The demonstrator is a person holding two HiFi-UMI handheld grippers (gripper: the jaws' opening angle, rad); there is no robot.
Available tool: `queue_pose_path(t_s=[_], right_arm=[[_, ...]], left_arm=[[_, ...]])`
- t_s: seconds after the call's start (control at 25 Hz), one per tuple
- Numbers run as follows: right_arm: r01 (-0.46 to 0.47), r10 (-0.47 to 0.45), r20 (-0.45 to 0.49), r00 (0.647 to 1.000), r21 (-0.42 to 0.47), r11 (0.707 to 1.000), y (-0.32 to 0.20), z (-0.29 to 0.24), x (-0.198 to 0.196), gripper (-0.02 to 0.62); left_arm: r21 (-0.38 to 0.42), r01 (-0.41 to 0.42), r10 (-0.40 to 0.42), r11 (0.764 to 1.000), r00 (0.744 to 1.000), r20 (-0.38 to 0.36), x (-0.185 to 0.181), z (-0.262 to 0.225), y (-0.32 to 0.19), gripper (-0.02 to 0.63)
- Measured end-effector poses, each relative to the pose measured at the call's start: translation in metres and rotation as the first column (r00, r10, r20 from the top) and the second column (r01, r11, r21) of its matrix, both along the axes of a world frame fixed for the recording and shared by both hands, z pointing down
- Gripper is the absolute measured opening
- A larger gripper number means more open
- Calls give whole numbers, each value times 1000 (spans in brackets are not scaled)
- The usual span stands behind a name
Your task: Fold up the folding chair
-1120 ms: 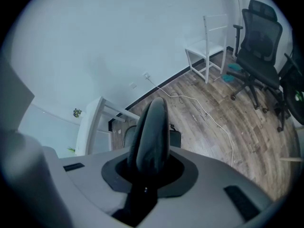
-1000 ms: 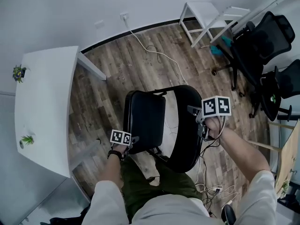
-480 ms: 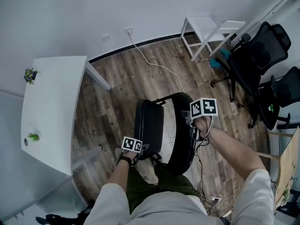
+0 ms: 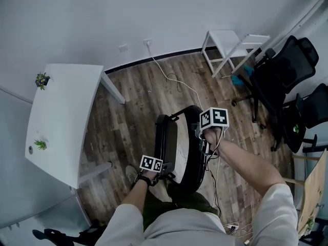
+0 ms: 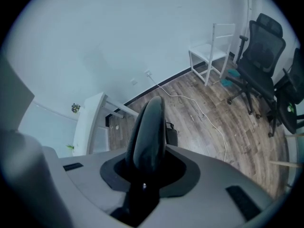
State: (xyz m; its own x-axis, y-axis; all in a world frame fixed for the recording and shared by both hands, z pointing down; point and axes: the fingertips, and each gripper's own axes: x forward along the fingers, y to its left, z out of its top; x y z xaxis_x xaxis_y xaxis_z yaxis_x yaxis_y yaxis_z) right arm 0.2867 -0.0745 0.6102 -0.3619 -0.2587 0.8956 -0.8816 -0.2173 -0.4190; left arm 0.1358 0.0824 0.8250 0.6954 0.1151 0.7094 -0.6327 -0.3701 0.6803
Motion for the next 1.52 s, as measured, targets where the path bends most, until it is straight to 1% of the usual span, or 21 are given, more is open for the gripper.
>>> queue_pose_path(t_s=[0.12,0.2,0.28,0.44,0.52,0.56,0.68,0.8,0.84,1.0,1.12,1.24,1.32,1.4,1.48,1.52], right_arm=[[-15,15,17,1000,-4,1000,-2,-4,-7,118],[-24,24,23,999,-2,1000,-4,-7,-14,127],[-34,34,25,999,2,999,-6,-10,-19,133],[-47,47,20,999,-2,999,-6,-12,-23,140],[-47,47,20,999,-3,999,-6,-12,-22,141],[-48,48,20,999,-2,999,-6,-13,-22,141],[-52,52,21,998,-1,999,-6,-13,-22,141],[-59,59,23,998,-3,998,-8,-14,-27,146],[-61,61,23,998,-3,998,-9,-14,-30,150],[-66,66,21,998,-7,998,-10,-16,-37,158],[-66,66,18,998,-11,998,-10,-17,-38,158],[-73,74,22,997,-16,997,-11,-18,-42,164],[-80,80,21,997,-17,997,-13,-18,-46,170],[-86,87,22,996,-21,996,-13,-18,-48,175],[-92,93,27,995,-25,995,-12,-18,-48,176],[-93,94,28,995,-27,995,-12,-18,-48,178]], left_arm=[[-21,-3,2,1000,999,-49,10,-9,4,310],[-25,-4,2,1000,996,-86,18,-15,6,319],[-21,-27,24,999,992,-122,27,-22,9,328],[-7,-115,112,993,978,-178,40,-30,21,388],[17,-189,188,982,961,-203,41,-32,25,417],[35,-237,239,971,948,-210,40,-33,28,425],[70,-364,371,929,903,-217,36,-34,36,439],[103,-454,466,885,857,-220,39,-36,43,452],[120,-485,500,866,839,-215,41,-36,46,462],[173,-611,635,772,749,-187,41,-35,58,466],[185,-683,708,707,681,-188,38,-36,65,468],[196,-750,775,631,603,-190,37,-37,71,468],[204,-781,807,590,560,-188,39,-38,74,468],[211,-800,826,562,531,-188,41,-38,76,468],[213,-810,836,547,514,-193,41,-39,77,468],[215,-811,838,543,510,-194,41,-38,77,468]])
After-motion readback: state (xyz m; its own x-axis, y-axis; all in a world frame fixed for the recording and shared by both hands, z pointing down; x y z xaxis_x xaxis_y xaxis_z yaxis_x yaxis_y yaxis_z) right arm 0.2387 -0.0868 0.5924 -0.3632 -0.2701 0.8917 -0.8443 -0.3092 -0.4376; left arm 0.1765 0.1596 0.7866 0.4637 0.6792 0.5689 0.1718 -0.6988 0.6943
